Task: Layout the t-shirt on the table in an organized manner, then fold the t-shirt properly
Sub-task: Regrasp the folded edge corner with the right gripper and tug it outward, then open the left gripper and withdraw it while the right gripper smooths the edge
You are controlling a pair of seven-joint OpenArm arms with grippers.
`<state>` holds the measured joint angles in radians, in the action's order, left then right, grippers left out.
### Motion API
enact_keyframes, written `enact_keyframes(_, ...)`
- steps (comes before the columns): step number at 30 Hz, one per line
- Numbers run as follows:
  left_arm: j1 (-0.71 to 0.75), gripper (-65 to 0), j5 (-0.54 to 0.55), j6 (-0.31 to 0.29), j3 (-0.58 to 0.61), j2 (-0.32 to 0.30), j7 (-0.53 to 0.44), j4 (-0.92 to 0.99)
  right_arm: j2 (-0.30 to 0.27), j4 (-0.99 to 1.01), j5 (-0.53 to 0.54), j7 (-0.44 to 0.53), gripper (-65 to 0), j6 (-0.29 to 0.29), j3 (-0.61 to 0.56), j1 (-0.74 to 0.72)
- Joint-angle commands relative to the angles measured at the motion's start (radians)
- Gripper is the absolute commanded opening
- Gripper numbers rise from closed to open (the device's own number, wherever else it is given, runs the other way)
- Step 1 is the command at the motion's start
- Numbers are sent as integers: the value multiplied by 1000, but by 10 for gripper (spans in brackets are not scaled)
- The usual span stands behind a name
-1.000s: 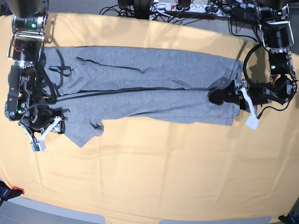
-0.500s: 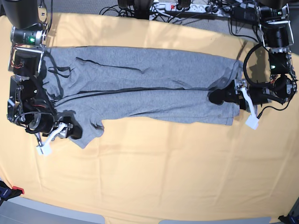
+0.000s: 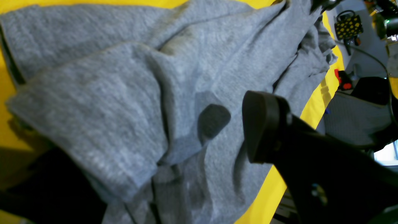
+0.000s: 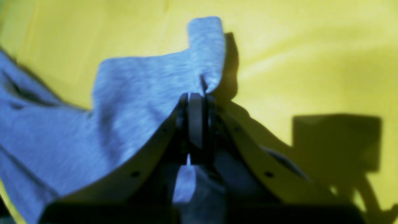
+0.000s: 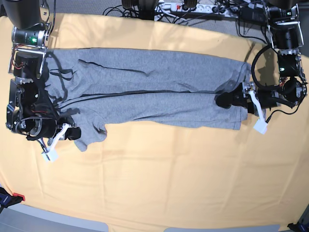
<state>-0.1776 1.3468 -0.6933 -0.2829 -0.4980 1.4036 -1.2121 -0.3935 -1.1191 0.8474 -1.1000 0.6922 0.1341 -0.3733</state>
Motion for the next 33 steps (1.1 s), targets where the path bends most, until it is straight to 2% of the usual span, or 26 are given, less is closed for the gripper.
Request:
enact_keyframes(1,-17,-196,22,-5,-8,-18,-7,-16,-17,-56,50,-7,-650,6,4,-12)
enact_keyframes(6,-17,-196,23,-5,-8,-17,-7,-16,-37,-327,125,-83,-650,6,4,113)
enact_keyframes(17,-17,-196,22,-5,-8,-18,-7,-16,-92,-851,117,-179,-650,6,5,419)
enact_keyframes(24,-19,-196,23,-5,-8,-18,-7,-16,-127,-923,119,-278,-650,6,34,533)
enact_keyframes(29,-23,-197,31,-5,-21,-20,-7,-16,-171,-923,114,-296,-650,6,65,582)
enact_keyframes(33,-23,-197,59,-5,-88,-20,-7,-16,-209,-923,117,-296,-650,6,120,613)
